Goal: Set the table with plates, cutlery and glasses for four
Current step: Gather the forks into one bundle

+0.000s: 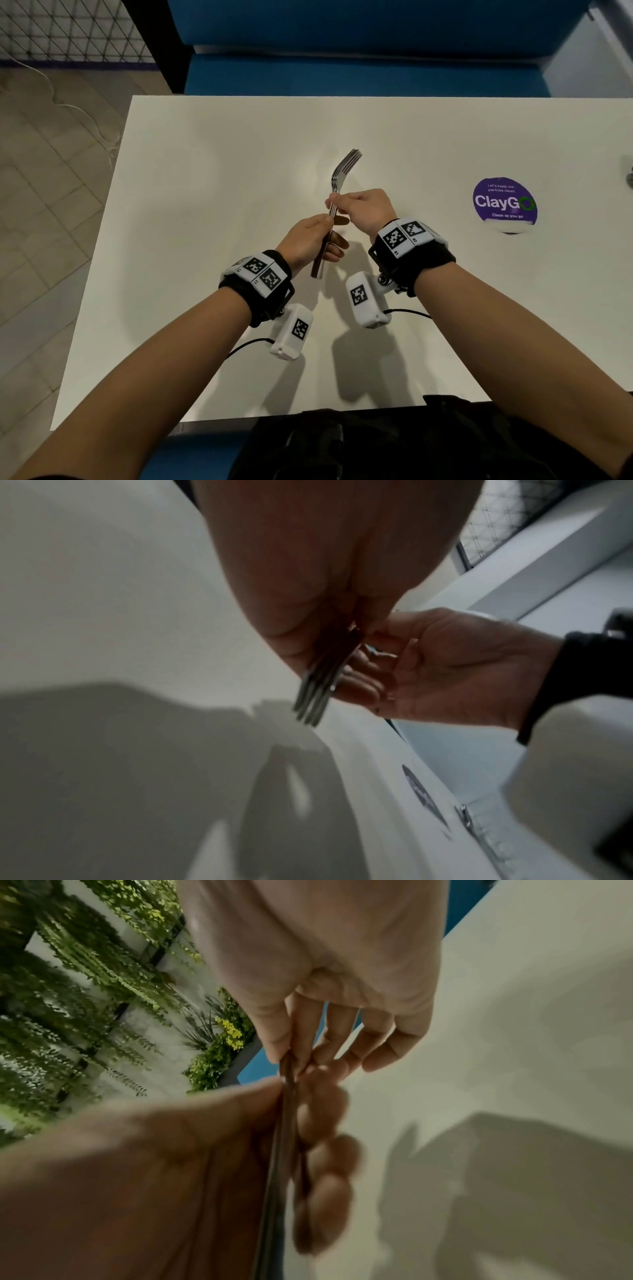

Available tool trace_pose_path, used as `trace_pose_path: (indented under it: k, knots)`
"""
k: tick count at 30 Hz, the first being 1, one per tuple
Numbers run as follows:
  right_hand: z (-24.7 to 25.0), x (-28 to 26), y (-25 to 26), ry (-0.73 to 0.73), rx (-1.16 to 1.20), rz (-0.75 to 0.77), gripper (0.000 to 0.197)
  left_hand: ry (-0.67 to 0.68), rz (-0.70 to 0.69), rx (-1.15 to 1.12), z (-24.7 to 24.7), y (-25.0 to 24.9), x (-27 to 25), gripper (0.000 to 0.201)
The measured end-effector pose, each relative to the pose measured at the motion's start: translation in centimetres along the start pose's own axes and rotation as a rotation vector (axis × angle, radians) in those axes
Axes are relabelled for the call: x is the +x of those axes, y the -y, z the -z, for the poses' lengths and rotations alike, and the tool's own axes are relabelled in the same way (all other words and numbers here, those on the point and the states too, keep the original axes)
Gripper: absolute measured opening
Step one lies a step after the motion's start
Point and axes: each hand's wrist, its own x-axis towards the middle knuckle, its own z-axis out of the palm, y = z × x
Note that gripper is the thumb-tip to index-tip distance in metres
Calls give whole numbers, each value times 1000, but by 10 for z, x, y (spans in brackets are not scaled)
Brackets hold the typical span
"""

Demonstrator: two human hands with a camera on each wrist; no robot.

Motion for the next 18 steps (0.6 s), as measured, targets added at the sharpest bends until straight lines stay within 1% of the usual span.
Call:
trace_pose_path:
  k: [2,5,7,10,12,14,16,18]
  knots:
    - [11,3,-1,-42,-3,1,21,47,-8,38,-5,2,3,30]
    - [32,4,-8,-64,70,-29,16,81,-5,39,-23,2,12,29]
    - [50,3,-13,-76,89,-41,15,106,-6,24,-41,0,20,30]
    - [87,6,-24,-94,57,-67,16,148,15,-23,-78,-4,34,29]
    - [116,12,-32,-111,49,-87,10,173,34,-33,-106,-7,45,29]
    - [145,19,-39,-137,11,-82,10,181,48,32,-132,-8,60,28]
    - [192,30,-55,-171,-90,-54,13,163,50,142,-177,-11,83,28]
    - [245,41,-74,-202,-171,-37,15,113,52,188,-228,-12,112,28]
